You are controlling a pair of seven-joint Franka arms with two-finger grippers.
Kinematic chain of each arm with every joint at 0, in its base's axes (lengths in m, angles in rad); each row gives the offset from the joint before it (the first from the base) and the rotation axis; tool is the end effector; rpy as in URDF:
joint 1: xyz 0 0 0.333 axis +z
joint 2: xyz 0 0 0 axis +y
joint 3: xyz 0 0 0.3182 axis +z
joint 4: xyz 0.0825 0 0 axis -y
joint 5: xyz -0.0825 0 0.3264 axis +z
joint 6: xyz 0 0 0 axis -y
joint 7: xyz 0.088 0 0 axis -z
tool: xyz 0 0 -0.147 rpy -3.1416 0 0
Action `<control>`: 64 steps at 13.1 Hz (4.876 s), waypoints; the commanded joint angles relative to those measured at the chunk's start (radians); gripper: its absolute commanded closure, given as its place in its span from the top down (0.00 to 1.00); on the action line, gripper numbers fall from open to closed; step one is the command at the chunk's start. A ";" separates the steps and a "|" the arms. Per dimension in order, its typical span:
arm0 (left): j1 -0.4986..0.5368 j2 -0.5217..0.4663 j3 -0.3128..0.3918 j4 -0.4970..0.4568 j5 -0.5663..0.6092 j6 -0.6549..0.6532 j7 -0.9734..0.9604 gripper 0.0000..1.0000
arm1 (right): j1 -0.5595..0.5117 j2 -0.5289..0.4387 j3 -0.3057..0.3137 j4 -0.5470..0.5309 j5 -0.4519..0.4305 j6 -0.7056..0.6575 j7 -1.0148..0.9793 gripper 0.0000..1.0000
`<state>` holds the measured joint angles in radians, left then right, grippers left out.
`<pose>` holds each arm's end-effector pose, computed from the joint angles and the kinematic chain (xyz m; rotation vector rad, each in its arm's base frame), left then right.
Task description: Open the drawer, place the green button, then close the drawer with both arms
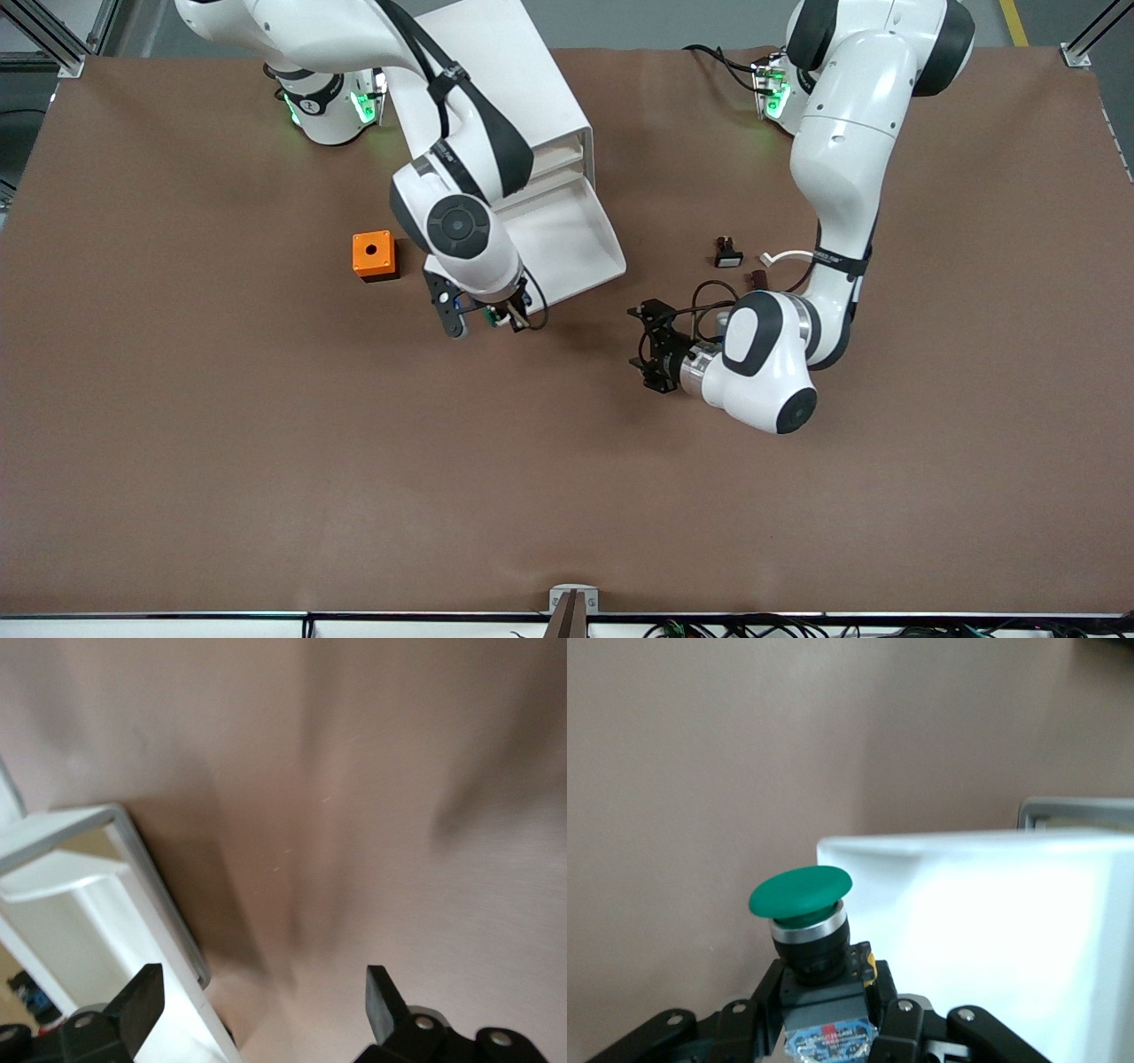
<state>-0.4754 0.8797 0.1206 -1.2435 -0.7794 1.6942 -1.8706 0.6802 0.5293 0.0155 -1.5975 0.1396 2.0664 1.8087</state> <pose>0.5739 -0.3343 0.2281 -1.8149 -2.2001 1.1249 0.4782 0.4136 0.3126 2.5854 -1.7406 -0.2202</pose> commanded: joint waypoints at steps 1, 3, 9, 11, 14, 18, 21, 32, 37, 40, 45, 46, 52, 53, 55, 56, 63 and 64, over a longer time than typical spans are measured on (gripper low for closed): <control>-0.014 -0.036 0.046 0.006 0.081 0.010 0.086 1.00 | 0.061 -0.006 -0.009 -0.018 0.015 0.021 0.070 0.00; -0.019 -0.074 0.053 0.006 0.176 0.010 0.201 1.00 | 0.108 -0.003 -0.009 -0.062 0.015 0.082 0.133 0.02; -0.019 -0.123 0.054 0.004 0.236 0.010 0.528 1.00 | 0.131 -0.002 -0.011 -0.079 0.011 0.089 0.201 1.00; -0.028 -0.126 0.042 0.004 0.328 0.010 0.628 1.00 | 0.125 -0.011 -0.015 -0.073 0.003 0.087 0.193 1.00; -0.055 -0.120 0.044 0.001 0.361 0.028 0.795 1.00 | 0.079 -0.017 -0.020 -0.023 -0.008 0.075 0.132 1.00; -0.121 -0.108 0.042 -0.005 0.390 0.091 0.968 0.99 | -0.039 -0.063 -0.022 0.010 -0.032 0.003 -0.165 1.00; -0.179 -0.082 0.040 -0.013 0.417 0.182 0.996 1.00 | -0.167 -0.130 -0.020 0.027 -0.029 -0.073 -0.461 1.00; -0.316 -0.039 -0.077 -0.077 0.401 0.257 0.978 1.00 | -0.480 -0.307 -0.029 0.120 -0.144 -0.311 -1.133 1.00; -0.316 -0.041 -0.160 -0.093 0.401 0.249 0.936 1.00 | -0.550 -0.385 -0.029 0.116 -0.156 -0.393 -1.195 1.00; -0.316 -0.041 -0.200 -0.091 0.401 0.252 0.917 1.00 | -0.591 -0.407 -0.029 0.116 -0.156 -0.423 -1.362 1.00; -0.362 -0.038 -0.234 -0.094 0.401 0.252 0.838 1.00 | -0.679 -0.466 -0.029 0.087 -0.143 -0.427 -1.603 1.00; -0.373 -0.038 -0.236 -0.094 0.399 0.255 0.823 1.00 | -0.691 -0.491 -0.029 0.067 -0.143 -0.427 -1.637 1.00; -0.397 -0.041 -0.240 -0.099 0.344 0.251 0.774 1.00 | -0.679 -0.603 -0.040 -0.024 -0.143 -0.422 -1.660 1.00; -0.397 -0.041 -0.242 -0.099 0.344 0.251 0.766 1.00 | -0.679 -0.609 -0.040 -0.030 -0.143 -0.420 -1.661 1.00; -0.379 -0.048 -0.231 -0.094 0.357 0.248 0.725 1.00 | -0.679 -0.609 -0.040 -0.029 -0.143 -0.422 -1.660 1.00; -0.344 -0.065 -0.220 -0.090 0.364 0.243 0.717 1.00 | -0.680 -0.609 -0.039 -0.029 -0.143 -0.425 -1.658 1.00; -0.048 -0.243 -0.194 -0.088 0.801 0.243 0.818 1.00 | -0.679 -0.606 -0.032 -0.025 -0.143 -0.411 -1.645 1.00; -0.022 -0.261 -0.194 -0.086 0.856 0.243 0.820 1.00 | -0.679 -0.606 -0.032 -0.025 -0.143 -0.405 -1.646 1.00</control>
<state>-0.5145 0.6759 -0.0700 -1.3020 -0.0280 1.9430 -1.0582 0.0026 -0.0554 -0.0210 -1.6005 0.0003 1.6434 0.1614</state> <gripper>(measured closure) 0.000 0.000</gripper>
